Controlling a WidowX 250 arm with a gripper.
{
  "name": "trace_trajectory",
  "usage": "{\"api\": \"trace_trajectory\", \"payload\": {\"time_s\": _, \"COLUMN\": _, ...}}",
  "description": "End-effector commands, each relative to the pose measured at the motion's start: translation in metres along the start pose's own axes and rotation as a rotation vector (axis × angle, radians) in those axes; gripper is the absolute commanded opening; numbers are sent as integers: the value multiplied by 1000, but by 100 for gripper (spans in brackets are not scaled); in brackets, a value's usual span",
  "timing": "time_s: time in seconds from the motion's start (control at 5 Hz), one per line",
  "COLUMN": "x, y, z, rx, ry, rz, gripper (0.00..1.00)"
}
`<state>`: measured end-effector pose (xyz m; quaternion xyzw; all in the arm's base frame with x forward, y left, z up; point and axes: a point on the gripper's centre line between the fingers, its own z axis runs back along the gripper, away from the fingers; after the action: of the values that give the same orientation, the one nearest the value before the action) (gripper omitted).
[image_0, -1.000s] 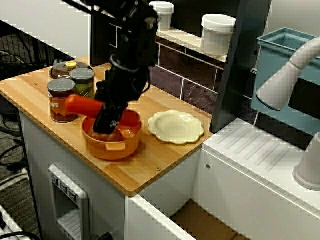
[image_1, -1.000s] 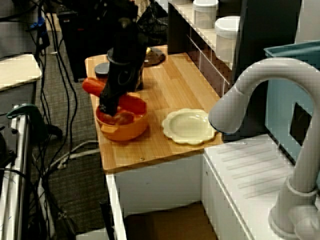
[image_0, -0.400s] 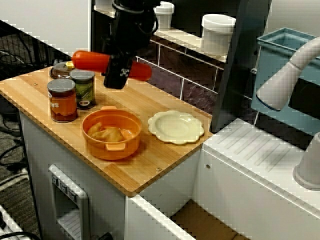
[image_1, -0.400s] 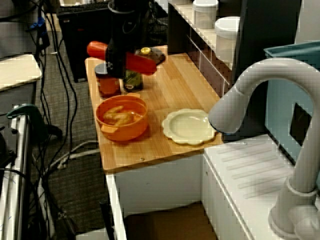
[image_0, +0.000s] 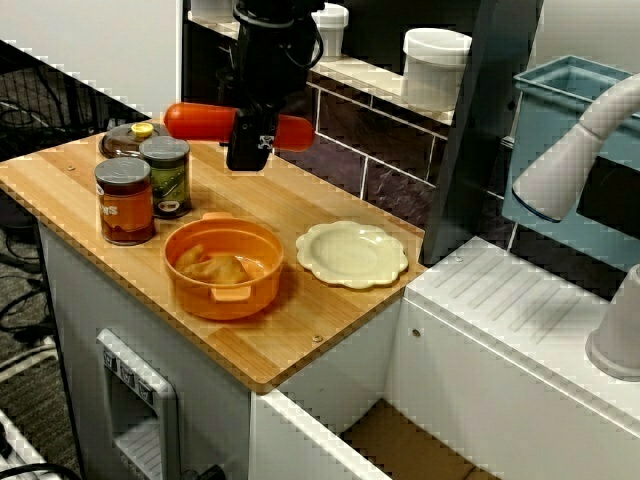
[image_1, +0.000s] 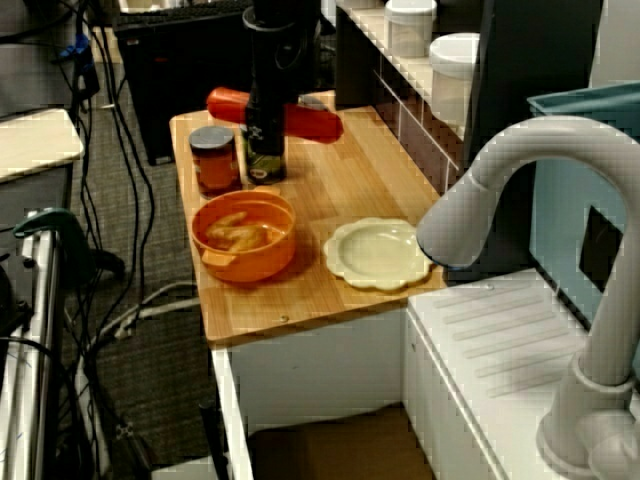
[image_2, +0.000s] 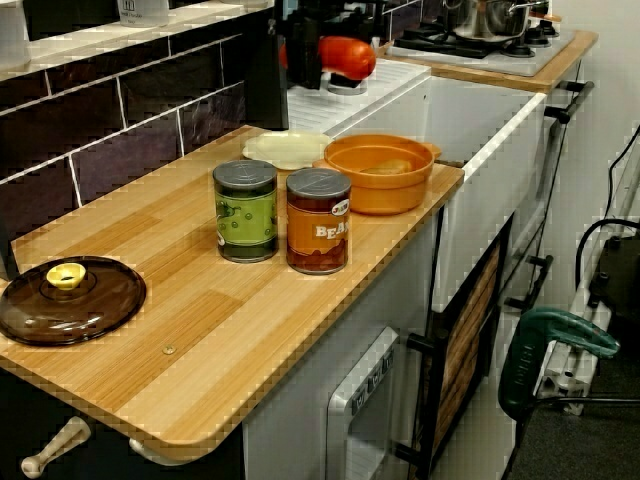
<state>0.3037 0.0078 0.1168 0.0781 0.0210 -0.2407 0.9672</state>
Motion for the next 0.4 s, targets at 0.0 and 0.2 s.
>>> {"api": "trace_trajectory", "payload": {"time_s": 0.0, "x": 16, "y": 32, "z": -5, "rx": 84, "ry": -62, "rz": 96, "gripper": 0}}
{"api": "trace_trajectory", "payload": {"time_s": 0.2, "x": 16, "y": 34, "z": -10, "rx": 110, "ry": -67, "rz": 95, "gripper": 0}}
